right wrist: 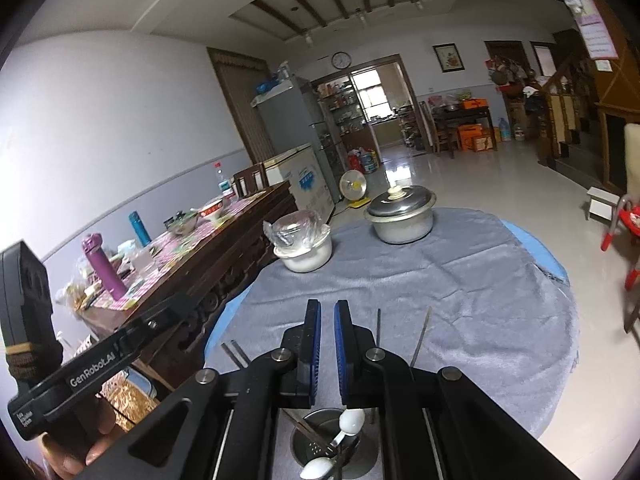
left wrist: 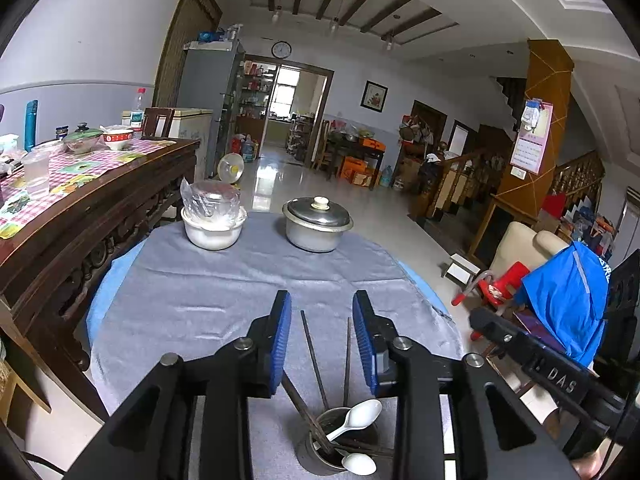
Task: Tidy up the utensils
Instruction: 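Move both open tools back toward the last chopsticks on the cloth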
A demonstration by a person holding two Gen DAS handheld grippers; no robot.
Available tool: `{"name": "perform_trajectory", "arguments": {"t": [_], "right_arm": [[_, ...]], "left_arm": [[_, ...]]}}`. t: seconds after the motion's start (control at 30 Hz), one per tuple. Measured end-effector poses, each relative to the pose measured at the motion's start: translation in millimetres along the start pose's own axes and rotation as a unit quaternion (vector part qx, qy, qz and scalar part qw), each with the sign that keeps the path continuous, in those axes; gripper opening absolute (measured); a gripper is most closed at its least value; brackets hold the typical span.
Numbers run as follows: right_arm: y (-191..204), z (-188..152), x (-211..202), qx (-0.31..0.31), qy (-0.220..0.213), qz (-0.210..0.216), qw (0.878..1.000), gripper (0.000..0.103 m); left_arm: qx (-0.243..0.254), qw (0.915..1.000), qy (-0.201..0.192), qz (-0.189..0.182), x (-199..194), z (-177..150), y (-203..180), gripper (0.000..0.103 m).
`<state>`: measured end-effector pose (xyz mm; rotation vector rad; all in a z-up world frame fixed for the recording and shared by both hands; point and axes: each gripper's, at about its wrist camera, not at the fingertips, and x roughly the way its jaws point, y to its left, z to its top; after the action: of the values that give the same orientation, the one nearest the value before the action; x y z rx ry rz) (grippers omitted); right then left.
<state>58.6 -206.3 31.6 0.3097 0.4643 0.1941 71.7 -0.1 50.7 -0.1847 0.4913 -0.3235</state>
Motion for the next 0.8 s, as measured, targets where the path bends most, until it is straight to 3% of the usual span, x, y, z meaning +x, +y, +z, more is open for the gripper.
{"name": "perform_trajectory", "arguments": {"t": [0.1, 0.27, 0.33, 0.43, 0.8], "right_arm": [[-7.4, 2.6, -3.7, 0.013, -0.003, -0.003, 1.000, 0.008], [-20.1, 5.2, -8.3, 0.031, -0.008, -0.012, 0.999, 0.008], [-25.0, 5.6, -9.0, 0.038, -0.008, -0.015, 0.999, 0.013], [-33.3, 5.5, -9.9, 0.054, -0.010, -0.021, 0.998, 0.032], [-51.1, 5.4, -12.5, 0.071, -0.017, -0.048, 0.996, 0.033]], "left_arm": [[-0.001, 1.0000, -0.002, 0.004, -0.8, 0.7, 2.0, 0.039], [-0.002, 0.9997, -0.015, 0.020, -6.0, 1.6, 4.8, 0.056], [0.000, 0.9993, -0.022, 0.030, -8.3, 1.9, 4.8, 0.061], [0.001, 0.9988, -0.027, 0.041, -10.0, 2.7, 6.3, 0.063], [0.007, 0.9940, -0.065, 0.087, -26.0, 7.4, 16.7, 0.068]]}}
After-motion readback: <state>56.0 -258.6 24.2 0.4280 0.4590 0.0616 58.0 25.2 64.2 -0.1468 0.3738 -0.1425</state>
